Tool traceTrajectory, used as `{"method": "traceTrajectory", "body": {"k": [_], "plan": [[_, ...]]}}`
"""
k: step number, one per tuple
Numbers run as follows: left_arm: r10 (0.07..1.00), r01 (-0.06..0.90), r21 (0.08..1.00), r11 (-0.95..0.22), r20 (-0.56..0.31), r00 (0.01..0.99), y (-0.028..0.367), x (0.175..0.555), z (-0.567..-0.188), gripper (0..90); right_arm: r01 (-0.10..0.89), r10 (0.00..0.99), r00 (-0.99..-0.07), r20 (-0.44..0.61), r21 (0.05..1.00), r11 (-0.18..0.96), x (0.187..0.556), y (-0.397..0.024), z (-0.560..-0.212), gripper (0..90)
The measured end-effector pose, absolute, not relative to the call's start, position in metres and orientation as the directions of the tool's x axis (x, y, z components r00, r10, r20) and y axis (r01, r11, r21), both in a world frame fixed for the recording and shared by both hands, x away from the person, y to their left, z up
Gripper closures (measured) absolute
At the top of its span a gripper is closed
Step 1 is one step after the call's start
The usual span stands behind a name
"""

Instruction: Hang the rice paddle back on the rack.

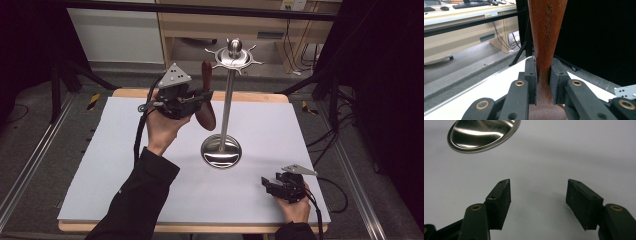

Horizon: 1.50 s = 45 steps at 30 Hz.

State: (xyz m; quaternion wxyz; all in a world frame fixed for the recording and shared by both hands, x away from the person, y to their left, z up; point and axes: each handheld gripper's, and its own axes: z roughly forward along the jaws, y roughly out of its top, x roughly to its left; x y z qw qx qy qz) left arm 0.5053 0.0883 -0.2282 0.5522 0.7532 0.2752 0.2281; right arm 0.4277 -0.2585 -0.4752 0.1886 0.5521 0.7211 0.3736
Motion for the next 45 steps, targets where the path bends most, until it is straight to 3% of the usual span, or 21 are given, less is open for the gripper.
{"method": "traceTrajectory", "body": {"k": [30,45], "plan": [[0.668,0.215,0.942,-0.258,0.012,0.744,0.075,0.516,-0.226,77.4,0.653,0.936,-0.323,0.143,0.749,0.111,0.427,-0.259,-0.475,37.0],[0.675,0.172,0.955,-0.242,0.038,0.737,0.066,0.521,-0.232,77.4,0.655,0.935,-0.322,0.149,0.748,0.106,0.427,-0.259,-0.475,37.1]]}}
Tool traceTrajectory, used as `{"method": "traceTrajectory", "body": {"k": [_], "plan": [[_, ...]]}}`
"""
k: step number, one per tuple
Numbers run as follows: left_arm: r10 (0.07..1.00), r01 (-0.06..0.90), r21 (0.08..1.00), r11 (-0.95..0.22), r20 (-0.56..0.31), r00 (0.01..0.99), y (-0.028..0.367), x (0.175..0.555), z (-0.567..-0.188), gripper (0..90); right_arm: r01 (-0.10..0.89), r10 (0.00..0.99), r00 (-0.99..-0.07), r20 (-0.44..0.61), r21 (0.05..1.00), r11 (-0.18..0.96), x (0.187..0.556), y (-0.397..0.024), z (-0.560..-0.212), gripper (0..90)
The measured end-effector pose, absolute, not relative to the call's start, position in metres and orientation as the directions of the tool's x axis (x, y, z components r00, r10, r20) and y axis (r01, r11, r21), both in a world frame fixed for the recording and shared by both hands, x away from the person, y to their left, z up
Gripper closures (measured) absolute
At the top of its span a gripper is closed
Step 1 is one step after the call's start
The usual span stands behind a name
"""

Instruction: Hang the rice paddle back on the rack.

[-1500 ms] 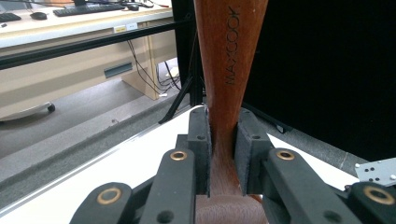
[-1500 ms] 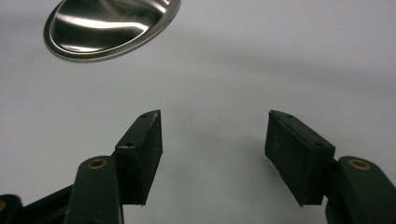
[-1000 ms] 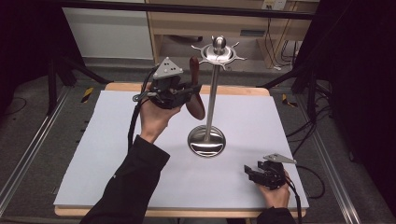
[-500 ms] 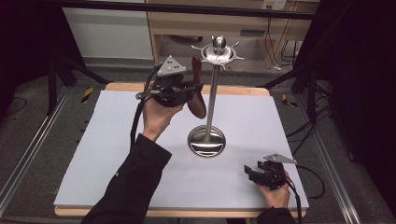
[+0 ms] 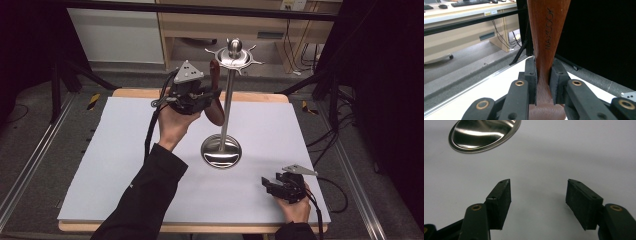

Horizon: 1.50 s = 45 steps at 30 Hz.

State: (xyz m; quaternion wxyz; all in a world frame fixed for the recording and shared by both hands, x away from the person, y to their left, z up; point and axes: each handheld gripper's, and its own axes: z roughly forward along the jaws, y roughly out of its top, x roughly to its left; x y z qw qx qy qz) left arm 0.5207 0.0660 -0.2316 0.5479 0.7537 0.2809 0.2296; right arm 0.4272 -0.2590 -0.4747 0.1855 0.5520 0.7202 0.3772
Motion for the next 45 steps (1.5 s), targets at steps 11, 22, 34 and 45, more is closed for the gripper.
{"method": "traceTrajectory", "body": {"k": [11,22,34,45], "plan": [[0.688,0.135,0.965,-0.224,0.058,0.724,0.066,0.521,-0.238,76.5,0.656,0.936,-0.321,0.146,0.747,0.109,0.427,-0.259,-0.475,36.7],[0.694,0.122,0.964,-0.238,0.080,0.716,0.072,0.516,-0.244,60.7,0.658,0.937,-0.322,0.140,0.745,0.115,0.427,-0.258,-0.476,35.7],[0.705,0.116,0.954,-0.276,0.119,0.699,0.092,0.501,-0.257,50.1,0.658,0.939,-0.318,0.134,0.744,0.117,0.428,-0.259,-0.477,34.6],[0.721,0.151,0.959,-0.240,0.072,0.689,0.119,0.487,-0.272,44.4,0.657,0.940,-0.313,0.134,0.745,0.113,0.428,-0.261,-0.478,36.7]]}}
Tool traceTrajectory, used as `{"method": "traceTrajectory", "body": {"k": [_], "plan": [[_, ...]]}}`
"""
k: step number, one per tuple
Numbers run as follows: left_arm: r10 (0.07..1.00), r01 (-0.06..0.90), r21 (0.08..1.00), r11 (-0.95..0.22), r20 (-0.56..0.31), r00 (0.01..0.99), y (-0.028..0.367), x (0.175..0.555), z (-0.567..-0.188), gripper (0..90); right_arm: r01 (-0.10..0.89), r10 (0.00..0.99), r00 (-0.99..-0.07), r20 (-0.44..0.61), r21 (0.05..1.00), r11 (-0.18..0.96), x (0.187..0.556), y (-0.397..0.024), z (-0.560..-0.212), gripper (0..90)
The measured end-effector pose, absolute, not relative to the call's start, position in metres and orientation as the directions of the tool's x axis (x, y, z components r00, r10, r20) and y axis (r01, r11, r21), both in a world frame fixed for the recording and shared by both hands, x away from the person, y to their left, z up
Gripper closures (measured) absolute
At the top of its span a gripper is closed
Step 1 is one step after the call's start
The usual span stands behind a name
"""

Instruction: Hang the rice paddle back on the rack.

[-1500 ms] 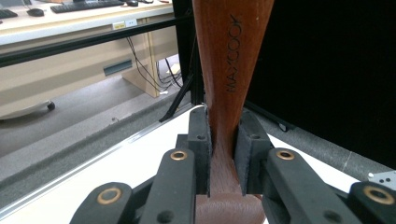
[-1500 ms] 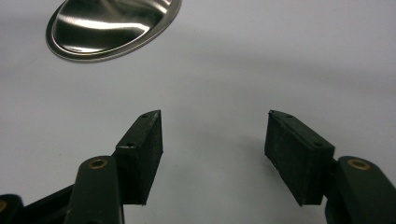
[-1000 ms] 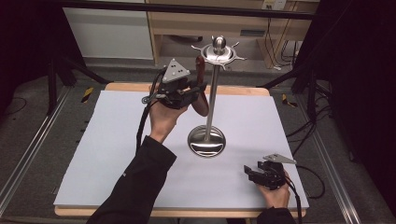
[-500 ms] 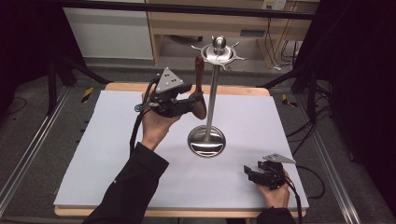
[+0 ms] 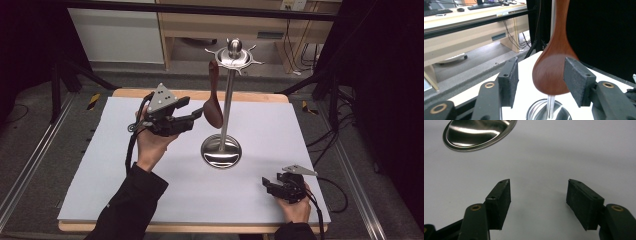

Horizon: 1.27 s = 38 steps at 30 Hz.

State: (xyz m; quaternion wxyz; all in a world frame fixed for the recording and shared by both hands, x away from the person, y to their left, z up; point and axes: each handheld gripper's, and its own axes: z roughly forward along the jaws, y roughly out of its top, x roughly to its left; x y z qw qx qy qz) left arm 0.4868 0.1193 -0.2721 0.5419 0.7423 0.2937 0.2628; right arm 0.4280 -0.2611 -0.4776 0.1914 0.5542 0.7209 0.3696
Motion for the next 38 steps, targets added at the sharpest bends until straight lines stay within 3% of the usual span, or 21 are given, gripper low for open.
{"method": "traceTrajectory", "body": {"k": [11,17,38], "plan": [[0.749,0.187,0.948,-0.258,0.074,0.658,0.148,0.472,-0.299,39.9,0.659,0.947,-0.296,0.129,0.745,0.105,0.427,-0.266,-0.477,39.3],[0.766,0.220,0.938,-0.267,0.068,0.639,0.166,0.464,-0.331,39.2,0.661,0.950,-0.288,0.121,0.743,0.106,0.426,-0.267,-0.478,38.9],[0.853,0.403,0.873,-0.275,0.028,0.521,0.235,0.447,-0.423,37.9,0.647,0.956,-0.284,0.068,0.749,0.139,0.425,-0.271,-0.481,24.2]]}}
